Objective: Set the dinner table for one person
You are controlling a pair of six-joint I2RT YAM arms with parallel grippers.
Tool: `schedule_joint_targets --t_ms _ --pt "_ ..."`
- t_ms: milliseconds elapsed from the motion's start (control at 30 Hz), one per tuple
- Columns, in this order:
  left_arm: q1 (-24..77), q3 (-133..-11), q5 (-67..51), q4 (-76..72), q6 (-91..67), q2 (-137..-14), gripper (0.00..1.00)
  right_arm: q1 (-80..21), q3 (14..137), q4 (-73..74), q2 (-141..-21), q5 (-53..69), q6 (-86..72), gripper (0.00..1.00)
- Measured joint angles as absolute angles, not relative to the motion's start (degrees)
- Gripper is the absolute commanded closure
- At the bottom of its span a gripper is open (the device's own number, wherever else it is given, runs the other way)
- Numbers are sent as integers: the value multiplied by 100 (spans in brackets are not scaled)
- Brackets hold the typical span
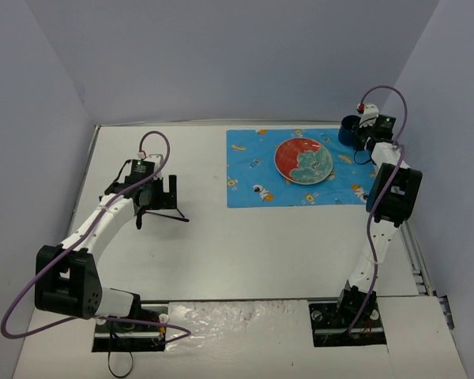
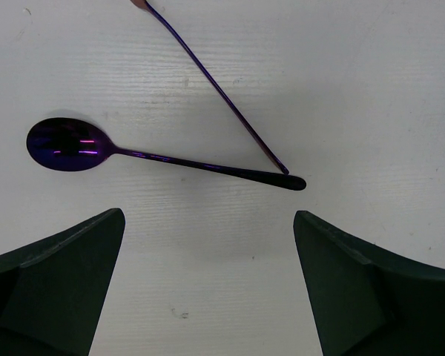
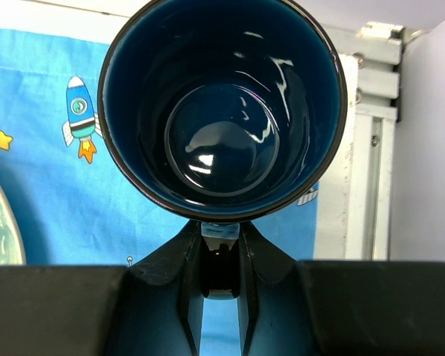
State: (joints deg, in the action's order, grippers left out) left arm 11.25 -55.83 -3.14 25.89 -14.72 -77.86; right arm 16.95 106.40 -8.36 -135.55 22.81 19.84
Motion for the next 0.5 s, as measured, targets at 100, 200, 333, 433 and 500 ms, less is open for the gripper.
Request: schedule_joint_targets --t_ms 100,200,333,433,500 --pt "1125 -5587 -313 2591 -1472 -7830 5 1698 10641 -815 -13625 2298 1981 88" --pt "1125 -5601 -303 2593 -1474 -7859 5 1710 10641 -867 -13646 2324 1979 64" --pt "1125 -5605 -276 2596 -1481 -7865 5 1738 10641 -1004 -13646 2340 1984 37" --pt "1125 -5605 -255 2595 -1523 -7865 5 1761 10635 -1074 -13637 2331 1979 26" --pt "1125 -5605 -232 2593 -1574 -7865 5 1764 10603 -1100 -13610 2297 1967 17"
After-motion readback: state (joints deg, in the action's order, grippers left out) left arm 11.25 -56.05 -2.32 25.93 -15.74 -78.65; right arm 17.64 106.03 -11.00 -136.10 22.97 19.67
